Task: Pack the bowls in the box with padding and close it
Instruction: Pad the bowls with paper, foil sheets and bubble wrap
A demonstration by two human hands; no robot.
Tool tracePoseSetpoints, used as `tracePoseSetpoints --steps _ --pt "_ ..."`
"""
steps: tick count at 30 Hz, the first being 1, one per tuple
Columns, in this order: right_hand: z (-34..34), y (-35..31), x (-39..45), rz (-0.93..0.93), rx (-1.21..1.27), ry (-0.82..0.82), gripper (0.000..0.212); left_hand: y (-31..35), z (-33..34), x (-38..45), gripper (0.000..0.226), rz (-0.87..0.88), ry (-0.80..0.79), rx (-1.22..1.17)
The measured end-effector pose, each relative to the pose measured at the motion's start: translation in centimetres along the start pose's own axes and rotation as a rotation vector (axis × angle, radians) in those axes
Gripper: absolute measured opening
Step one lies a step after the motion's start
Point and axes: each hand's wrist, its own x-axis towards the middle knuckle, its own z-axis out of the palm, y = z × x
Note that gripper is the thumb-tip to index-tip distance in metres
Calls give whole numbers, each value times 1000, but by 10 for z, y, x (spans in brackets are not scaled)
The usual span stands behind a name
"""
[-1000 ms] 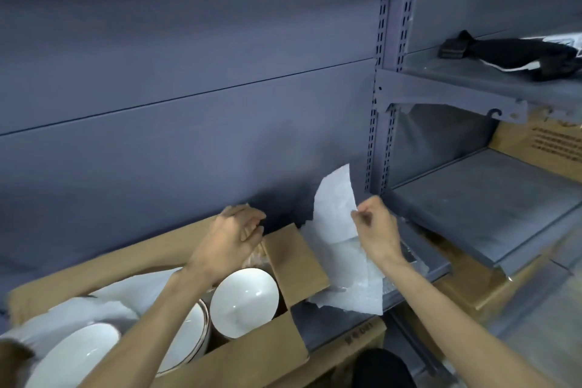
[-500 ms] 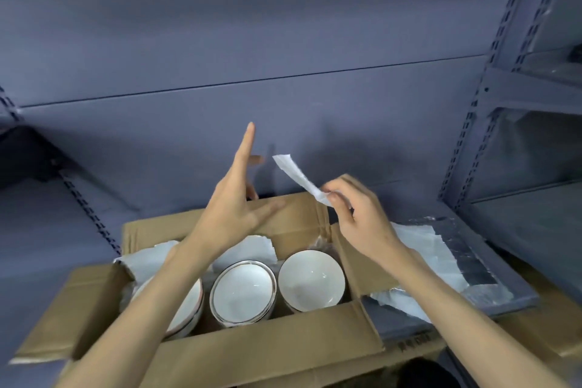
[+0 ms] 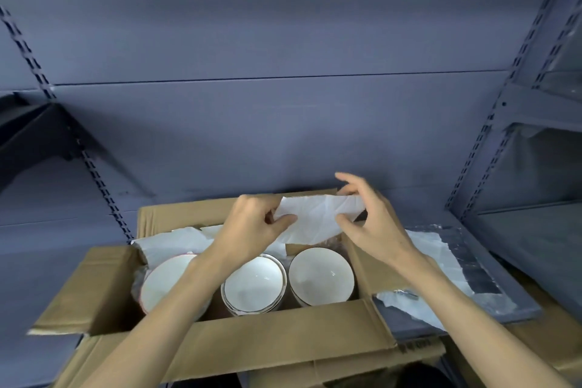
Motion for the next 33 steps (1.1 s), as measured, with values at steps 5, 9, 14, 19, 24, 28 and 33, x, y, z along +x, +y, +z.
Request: tracePoseSetpoints --steps 5,9,14,19,24,28,33 --pt "8 14 -4 208 -25 -54 55 -15 15 -14 42 -215 -13 -31" --pt "16 15 -2 178 -123 -23 15 -18 21 -23 16 -235 -70 23" --pt "25 13 -6 27 -296 -18 14 -23 28 -34 5 -142 -81 143" --pt "28 9 -10 -127 -390 18 15 -32 35 -32 8 -203 -212 272" --pt "31 21 -3 77 -519 -275 12 -38 43 -28 22 -193 -304 487" --pt "37 34 0 160 -615 -355 16 -43 49 -20 26 -168 -359 599" --pt "44 35 -2 -14 -681 -135 31 -54 51 -14 27 -222 -308 542"
